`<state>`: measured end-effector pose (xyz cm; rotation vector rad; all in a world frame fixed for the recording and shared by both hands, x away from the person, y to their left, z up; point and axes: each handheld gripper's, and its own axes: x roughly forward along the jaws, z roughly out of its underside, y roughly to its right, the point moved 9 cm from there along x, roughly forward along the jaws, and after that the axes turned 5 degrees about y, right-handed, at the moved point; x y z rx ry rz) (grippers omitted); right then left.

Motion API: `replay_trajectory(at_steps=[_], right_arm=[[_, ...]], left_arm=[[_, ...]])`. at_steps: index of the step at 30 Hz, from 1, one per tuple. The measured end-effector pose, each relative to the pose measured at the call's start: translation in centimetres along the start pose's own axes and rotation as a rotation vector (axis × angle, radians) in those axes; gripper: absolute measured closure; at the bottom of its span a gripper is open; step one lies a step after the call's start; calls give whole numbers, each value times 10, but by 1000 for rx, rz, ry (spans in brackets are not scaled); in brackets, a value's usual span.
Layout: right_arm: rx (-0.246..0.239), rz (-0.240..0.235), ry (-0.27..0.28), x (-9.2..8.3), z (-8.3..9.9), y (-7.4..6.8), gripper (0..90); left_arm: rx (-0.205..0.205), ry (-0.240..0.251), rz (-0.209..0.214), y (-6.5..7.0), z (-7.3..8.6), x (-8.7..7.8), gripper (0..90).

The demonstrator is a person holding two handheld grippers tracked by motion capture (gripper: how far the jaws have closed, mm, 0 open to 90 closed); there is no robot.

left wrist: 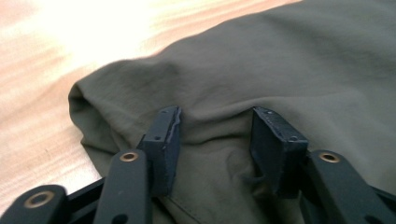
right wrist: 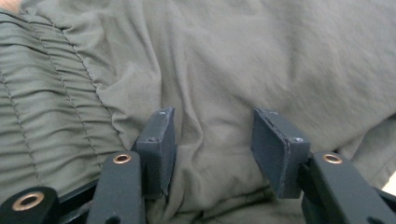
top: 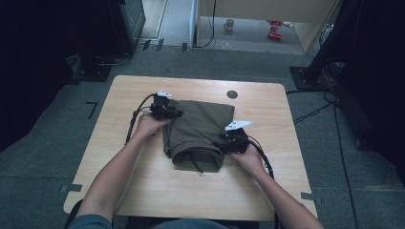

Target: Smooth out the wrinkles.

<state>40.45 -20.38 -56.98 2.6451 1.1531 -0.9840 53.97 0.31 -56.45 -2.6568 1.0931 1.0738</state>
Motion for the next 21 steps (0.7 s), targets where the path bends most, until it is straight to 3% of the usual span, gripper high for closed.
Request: replay_trajectory(at_steps=[3, 8, 13, 17, 21], right_arm=[[9, -2, -4, -2, 7, 1, 477], [-15, 17, -2, -7, 12, 1, 480], [15, 2, -4, -8, 10, 2, 477], [18, 11, 32, -13, 1, 5, 473], [11, 18, 65, -16, -5, 8, 457]], left_arm=[[-27, 5, 9, -6, 3, -2, 593], [34, -4, -19, -7, 8, -5, 591], [14, 18, -11, -3, 1, -14, 523], [30, 50, -8, 2, -4, -24, 500], [-1, 66, 14, 6, -5, -31, 480]])
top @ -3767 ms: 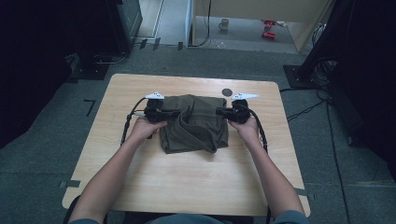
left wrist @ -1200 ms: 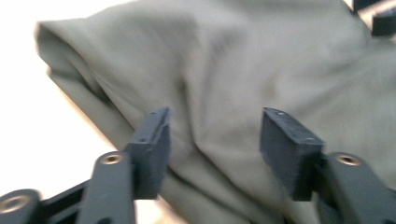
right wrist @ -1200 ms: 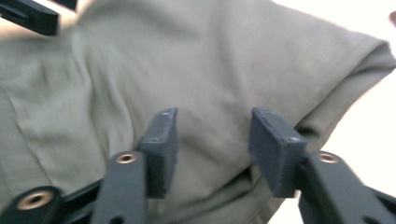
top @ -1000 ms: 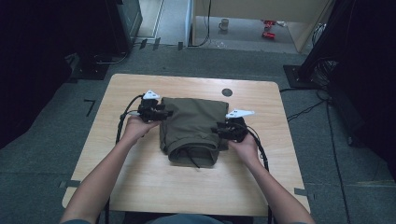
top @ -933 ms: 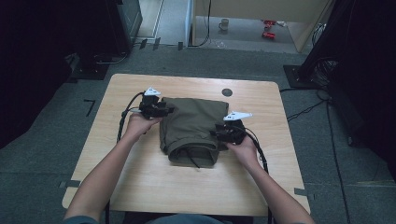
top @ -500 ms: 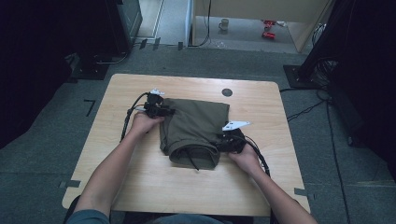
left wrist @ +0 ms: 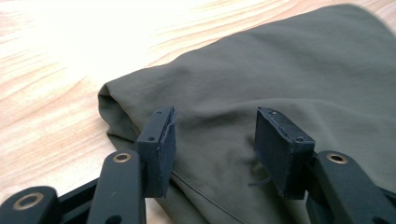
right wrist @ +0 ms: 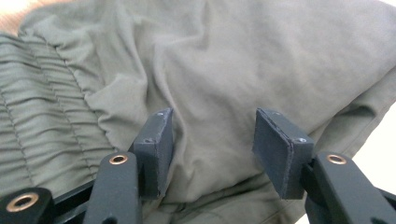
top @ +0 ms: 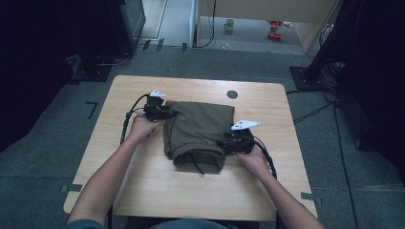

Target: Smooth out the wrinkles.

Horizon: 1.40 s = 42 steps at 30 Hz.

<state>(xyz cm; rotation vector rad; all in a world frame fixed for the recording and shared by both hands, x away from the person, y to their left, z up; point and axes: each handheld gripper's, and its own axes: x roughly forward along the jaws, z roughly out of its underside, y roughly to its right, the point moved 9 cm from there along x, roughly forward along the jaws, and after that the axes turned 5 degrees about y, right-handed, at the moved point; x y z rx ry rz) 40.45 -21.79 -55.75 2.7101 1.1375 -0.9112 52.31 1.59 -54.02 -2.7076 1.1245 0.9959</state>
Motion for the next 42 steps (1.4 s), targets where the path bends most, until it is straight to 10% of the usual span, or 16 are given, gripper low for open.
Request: replay_trajectory(at_steps=[26, 42], right_arm=[[52, 36, 70, -1, -27, 24, 302], [5, 111, 81, -12, -23, 45, 257]], left_arm=[[73, 18, 25, 38, 9, -55, 360], [50, 10, -40, 24, 37, -76, 353]])
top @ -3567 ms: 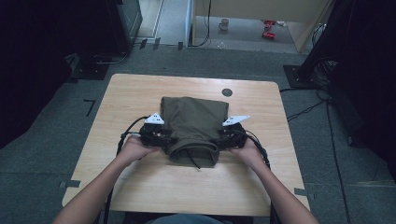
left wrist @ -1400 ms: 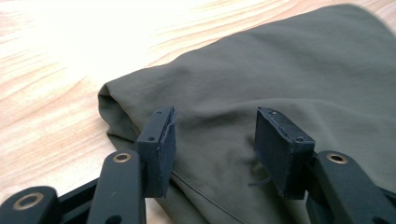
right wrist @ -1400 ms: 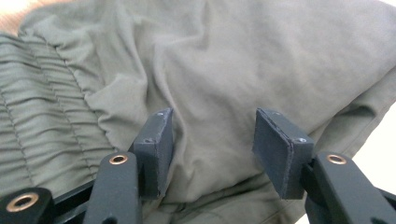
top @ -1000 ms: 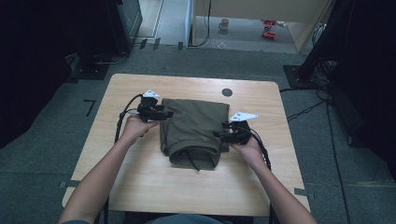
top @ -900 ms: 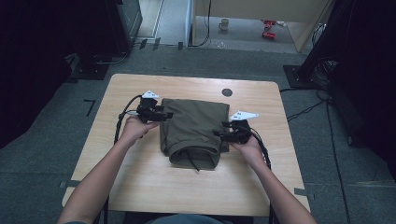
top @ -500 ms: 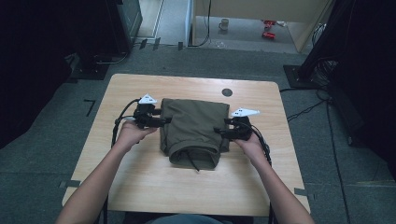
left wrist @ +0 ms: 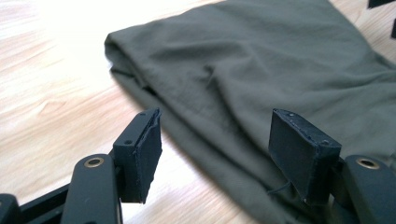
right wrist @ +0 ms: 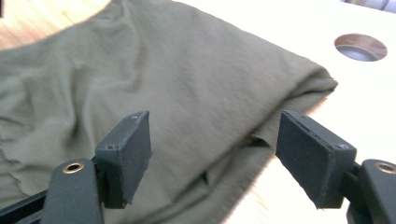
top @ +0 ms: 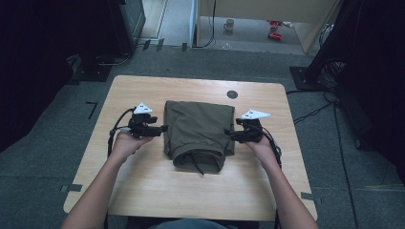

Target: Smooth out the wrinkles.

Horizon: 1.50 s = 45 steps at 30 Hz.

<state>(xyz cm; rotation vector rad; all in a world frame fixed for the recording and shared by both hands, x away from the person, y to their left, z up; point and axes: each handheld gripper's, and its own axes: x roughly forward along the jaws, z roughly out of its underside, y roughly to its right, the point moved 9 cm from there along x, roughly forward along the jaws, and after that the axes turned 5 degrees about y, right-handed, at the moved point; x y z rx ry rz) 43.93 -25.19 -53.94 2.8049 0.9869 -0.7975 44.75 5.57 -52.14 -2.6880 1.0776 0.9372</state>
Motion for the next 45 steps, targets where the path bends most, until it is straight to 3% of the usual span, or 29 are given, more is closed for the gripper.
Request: replay_trajectory(at_steps=[7, 11, 24, 35, 42, 45], right_arm=[[-24, 23, -15, -10, 6, 12, 226], [2, 42, -16, -15, 9, 22, 226], [47, 101, -22, -31, 20, 50, 226], [77, 174, -46, -33, 38, 78, 226], [79, 221, -77, -33, 50, 92, 226], [72, 237, -96, -32, 55, 96, 226]], left_arm=[[-27, 30, -26, -9, 7, -12, 354], [-40, 47, -80, -20, 13, -14, 348], [-63, 21, -159, -52, 33, -19, 305], [-80, -4, -207, -76, 49, -17, 305], [-89, -37, -226, -86, 59, -14, 305], [-73, -33, -227, -87, 60, -13, 302]])
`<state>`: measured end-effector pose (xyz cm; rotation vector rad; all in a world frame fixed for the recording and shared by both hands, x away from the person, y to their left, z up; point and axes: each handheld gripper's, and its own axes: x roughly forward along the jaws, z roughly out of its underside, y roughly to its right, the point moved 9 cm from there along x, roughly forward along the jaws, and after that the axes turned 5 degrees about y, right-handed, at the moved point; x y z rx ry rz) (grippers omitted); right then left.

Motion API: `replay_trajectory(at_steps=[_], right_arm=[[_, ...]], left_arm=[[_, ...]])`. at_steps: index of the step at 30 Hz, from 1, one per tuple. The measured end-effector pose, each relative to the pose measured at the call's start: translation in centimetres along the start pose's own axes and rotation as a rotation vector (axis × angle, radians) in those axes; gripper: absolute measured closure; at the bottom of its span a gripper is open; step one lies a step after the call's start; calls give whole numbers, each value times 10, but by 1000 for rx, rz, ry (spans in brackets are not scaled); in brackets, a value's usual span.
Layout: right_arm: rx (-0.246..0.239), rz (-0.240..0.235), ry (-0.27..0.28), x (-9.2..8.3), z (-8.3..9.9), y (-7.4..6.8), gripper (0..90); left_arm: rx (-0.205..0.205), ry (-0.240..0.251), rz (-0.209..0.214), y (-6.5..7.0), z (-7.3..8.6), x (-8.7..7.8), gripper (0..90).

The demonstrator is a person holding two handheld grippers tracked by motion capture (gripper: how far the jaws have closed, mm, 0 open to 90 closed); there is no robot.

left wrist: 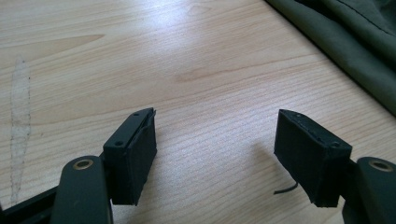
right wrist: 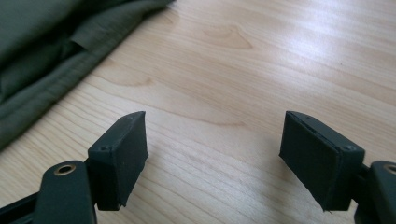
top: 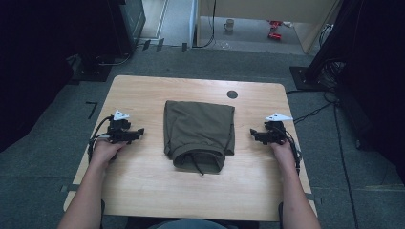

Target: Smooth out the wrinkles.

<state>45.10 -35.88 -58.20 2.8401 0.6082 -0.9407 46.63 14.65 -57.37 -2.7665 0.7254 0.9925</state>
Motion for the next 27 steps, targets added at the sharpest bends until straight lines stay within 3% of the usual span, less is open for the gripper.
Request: replay_trajectory(at_steps=[5, 27], right_arm=[[4, 12, -11, 1, 1, 3, 212], [15, 33, -23, 3, 2, -1, 138]], left_arm=[[52, 27, -18, 0, 2, 3, 259], [19, 21, -64, -3, 2, 5, 197]])
